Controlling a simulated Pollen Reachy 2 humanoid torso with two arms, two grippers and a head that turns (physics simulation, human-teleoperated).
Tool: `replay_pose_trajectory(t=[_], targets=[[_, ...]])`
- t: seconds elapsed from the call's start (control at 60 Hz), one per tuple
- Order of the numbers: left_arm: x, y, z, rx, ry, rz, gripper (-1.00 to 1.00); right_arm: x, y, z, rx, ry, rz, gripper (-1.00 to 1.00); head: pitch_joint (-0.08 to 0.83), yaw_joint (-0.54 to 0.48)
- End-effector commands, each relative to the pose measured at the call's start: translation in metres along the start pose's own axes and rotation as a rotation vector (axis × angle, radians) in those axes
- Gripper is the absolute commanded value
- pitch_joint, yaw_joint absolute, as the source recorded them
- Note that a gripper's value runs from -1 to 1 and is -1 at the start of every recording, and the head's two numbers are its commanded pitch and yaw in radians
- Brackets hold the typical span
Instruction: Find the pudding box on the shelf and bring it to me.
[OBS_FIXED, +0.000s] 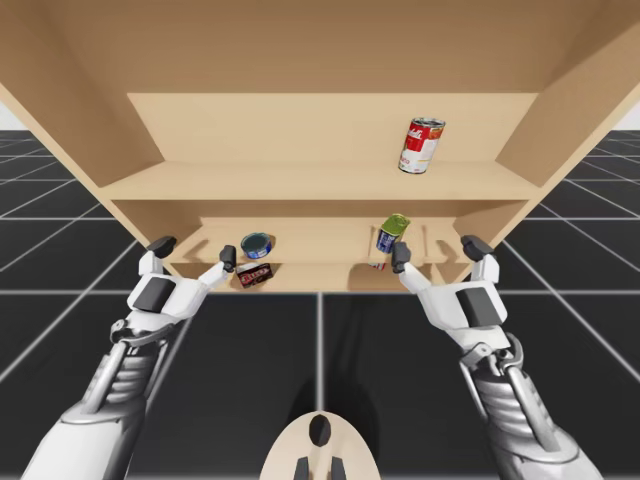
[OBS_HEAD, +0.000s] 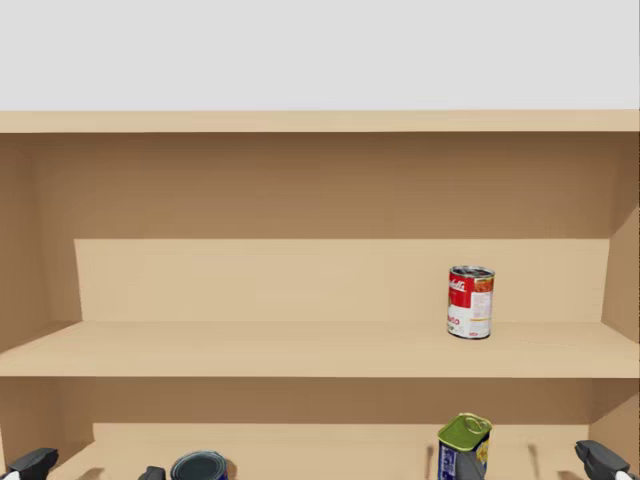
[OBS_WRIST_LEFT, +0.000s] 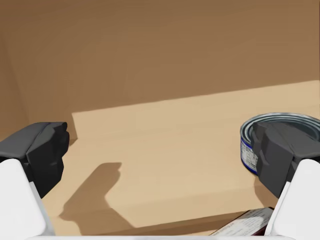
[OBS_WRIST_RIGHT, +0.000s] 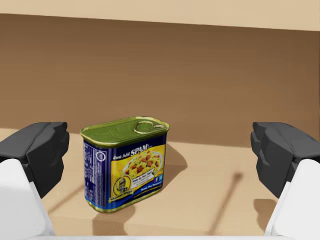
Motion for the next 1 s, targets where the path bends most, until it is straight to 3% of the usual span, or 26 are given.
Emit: replay_pose_trajectory(t=[0.017, 0.167, 0.6, 0.833, 1.0], targets=[[0.000, 0.000, 0.000, 0.001, -0.002, -0.004, -1.00, -0.001, 0.004, 0.002, -0.026, 0.003, -0.021, -1.00, 0.005, 0.01], [0.001, 0.000, 0.001, 0.004, -0.005, -0.006, -1.00, 0.001, 0.004, 0.002, -0.003, 0.009, -0.027, -1.00, 0.050, 0.01], [0.004, 0.002, 0.003, -0.001, -0.036, -0.010, -1.00, -0.003, 0.004, 0.001, -0.007, 0.023, -0.026, -1.00, 0.367, 0.04], [0.006, 0.002, 0.004, -0.007, -0.044, -0.008, -1.00, -0.005, 0.004, 0.001, 0.006, 0.040, -0.033, -1.00, 0.521, 0.18], [0.011, -0.003, 0.009, -0.024, -0.049, 0.004, -1.00, -0.006, 0.005, 0.001, 0.017, 0.050, -0.036, -1.00, 0.583, 0.25]])
